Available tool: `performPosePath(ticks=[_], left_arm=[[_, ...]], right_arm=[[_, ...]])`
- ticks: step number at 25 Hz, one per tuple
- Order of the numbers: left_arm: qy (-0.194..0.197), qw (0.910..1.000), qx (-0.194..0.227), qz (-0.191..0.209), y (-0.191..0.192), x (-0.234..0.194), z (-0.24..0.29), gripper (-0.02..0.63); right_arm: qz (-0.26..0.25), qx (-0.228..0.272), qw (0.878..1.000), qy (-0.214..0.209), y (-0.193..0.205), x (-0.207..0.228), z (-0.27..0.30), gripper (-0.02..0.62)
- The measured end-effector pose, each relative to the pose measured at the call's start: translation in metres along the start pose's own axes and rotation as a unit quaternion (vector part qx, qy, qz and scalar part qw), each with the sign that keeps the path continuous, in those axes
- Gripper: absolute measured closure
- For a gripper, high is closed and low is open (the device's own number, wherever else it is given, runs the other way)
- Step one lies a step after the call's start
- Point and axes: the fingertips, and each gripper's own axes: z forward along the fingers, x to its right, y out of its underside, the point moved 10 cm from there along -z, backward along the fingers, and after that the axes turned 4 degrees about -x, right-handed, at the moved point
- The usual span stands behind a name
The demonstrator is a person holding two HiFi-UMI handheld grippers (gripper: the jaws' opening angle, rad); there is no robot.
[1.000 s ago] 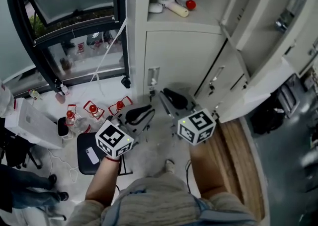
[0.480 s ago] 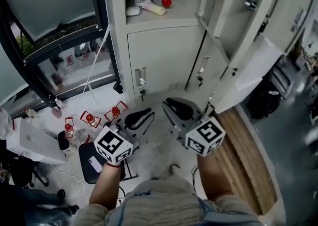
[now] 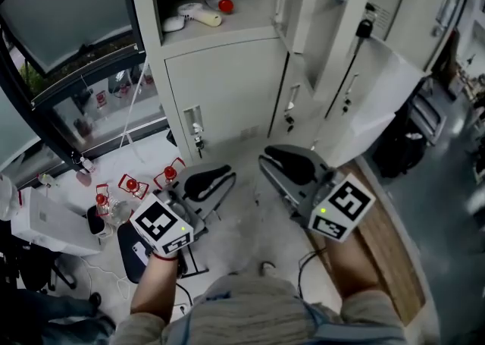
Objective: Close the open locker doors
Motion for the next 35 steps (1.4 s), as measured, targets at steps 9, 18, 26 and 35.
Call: performPosePath(ticks=[9, 18, 26, 35], left_arm=[[-0.012, 0.9998, 0.015, -0.002, -0.047, 0.014, 0.034, 0.565], [-0.033, 0.9981, 0.046, 0.026, -0.101, 0.027, 0.053, 0.565], [-0.049, 0.9970, 0.054, 0.024, -0.113, 0.044, 0.050, 0.565], [-0.058, 0.9962, 0.057, 0.029, -0.113, 0.045, 0.045, 0.565]], right_arm=[[0.010, 0.025, 0.999, -0.042, -0.054, 0.055, -0.051, 0.545], [-0.020, 0.055, 0.995, -0.077, -0.096, 0.073, -0.078, 0.542], [-0.043, 0.057, 0.992, -0.107, -0.129, 0.076, -0.073, 0.541], [-0.052, 0.053, 0.992, -0.104, -0.146, 0.077, -0.056, 0.541]])
